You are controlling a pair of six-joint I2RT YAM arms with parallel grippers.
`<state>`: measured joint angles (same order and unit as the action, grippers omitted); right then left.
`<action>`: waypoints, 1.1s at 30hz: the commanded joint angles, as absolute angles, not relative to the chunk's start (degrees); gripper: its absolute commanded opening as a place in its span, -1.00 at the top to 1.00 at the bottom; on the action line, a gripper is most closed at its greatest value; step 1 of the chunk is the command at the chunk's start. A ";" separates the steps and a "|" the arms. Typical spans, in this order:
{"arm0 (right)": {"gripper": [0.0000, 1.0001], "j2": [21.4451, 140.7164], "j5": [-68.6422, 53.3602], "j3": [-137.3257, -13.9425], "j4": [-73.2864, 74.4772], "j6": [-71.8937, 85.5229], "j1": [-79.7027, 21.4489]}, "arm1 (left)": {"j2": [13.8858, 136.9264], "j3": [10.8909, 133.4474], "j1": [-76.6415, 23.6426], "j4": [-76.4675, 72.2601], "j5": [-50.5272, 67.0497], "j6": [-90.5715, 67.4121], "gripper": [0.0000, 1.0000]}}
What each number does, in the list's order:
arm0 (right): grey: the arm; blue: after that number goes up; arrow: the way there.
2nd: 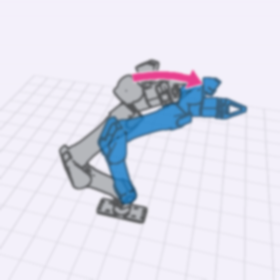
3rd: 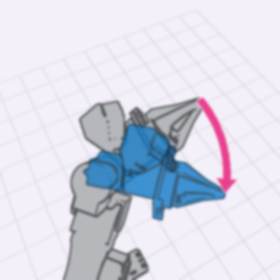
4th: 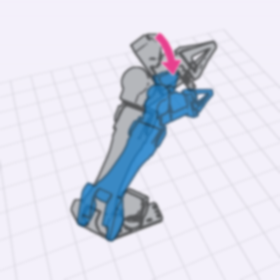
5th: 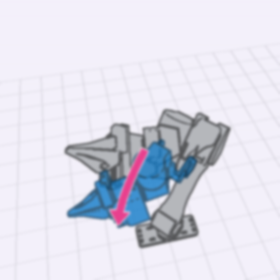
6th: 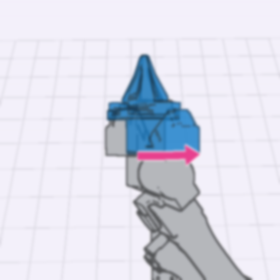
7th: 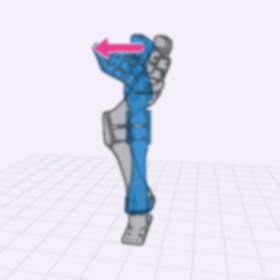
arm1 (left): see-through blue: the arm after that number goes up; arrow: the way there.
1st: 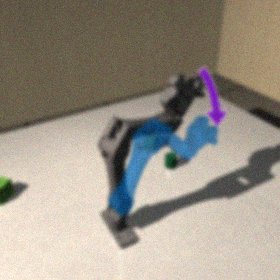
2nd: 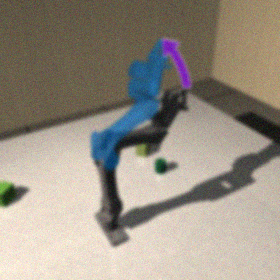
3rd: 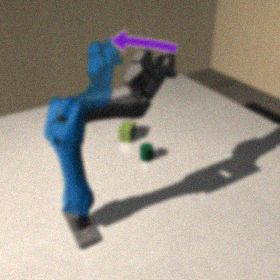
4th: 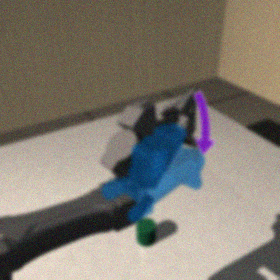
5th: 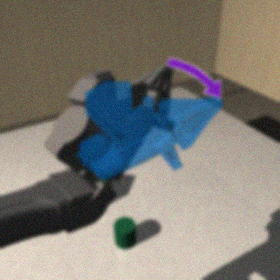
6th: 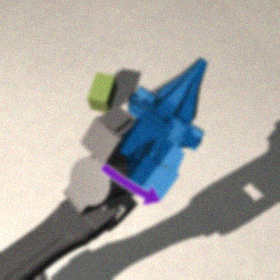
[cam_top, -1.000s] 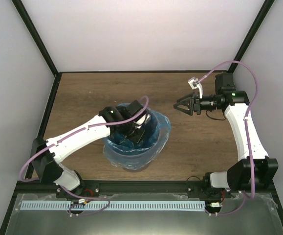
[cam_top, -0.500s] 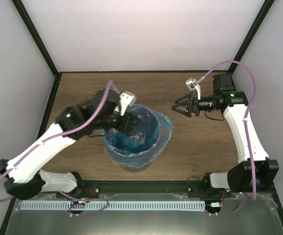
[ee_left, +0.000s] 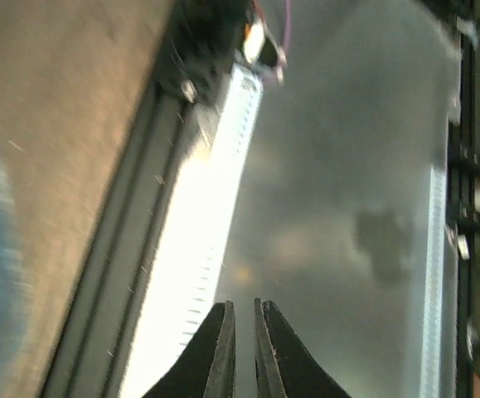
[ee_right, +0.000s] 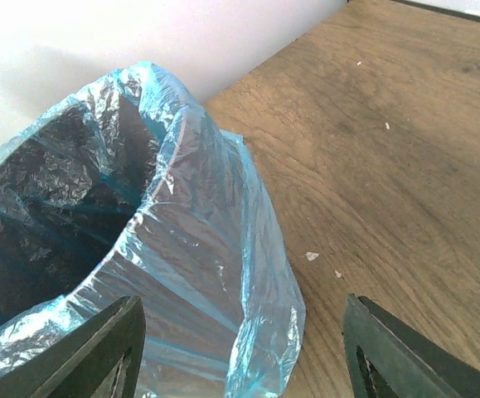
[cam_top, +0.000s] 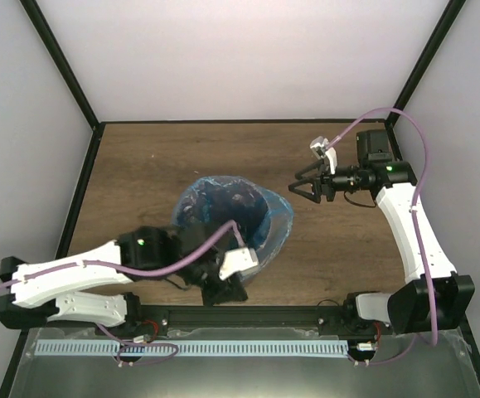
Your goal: Put the trash bags into the trash bin
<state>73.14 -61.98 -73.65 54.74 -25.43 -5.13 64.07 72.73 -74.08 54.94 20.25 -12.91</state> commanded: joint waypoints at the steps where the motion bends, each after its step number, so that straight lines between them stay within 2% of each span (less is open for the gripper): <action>1: -0.33 73.09 -62.03 -74.28 51.53 -23.23 -5.45 | 66.39 69.68 -81.21 58.15 22.32 -20.64 0.81; 6: -0.33 73.63 -61.30 -75.05 51.94 -23.31 -5.45 | 66.83 66.94 -89.02 61.80 6.78 -29.86 0.81; 13: -0.33 74.25 -61.34 -75.12 51.76 -23.08 -5.43 | 61.25 62.57 -90.09 63.34 -15.98 -37.23 0.72; 21: -0.33 74.00 -60.51 -74.78 49.88 -21.71 -5.41 | 58.69 52.91 -88.66 43.85 -32.22 -33.95 0.73; 26: -0.33 73.88 -59.07 -75.08 48.93 -20.78 -4.98 | 57.68 48.05 -78.86 34.67 -34.66 -28.28 0.73; 30: -0.33 73.93 -59.52 -75.06 47.95 -19.78 -4.62 | 57.09 45.26 -63.99 25.84 -26.67 -19.52 0.72; 33: -0.34 74.04 -59.79 -75.35 47.49 -19.26 -4.55 | 58.75 45.24 -58.59 21.10 -22.23 -15.47 0.75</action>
<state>74.19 -59.57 -73.65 49.15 -20.45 -4.95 57.98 45.60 -64.45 32.40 -27.62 -23.68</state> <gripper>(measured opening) 0.666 0.134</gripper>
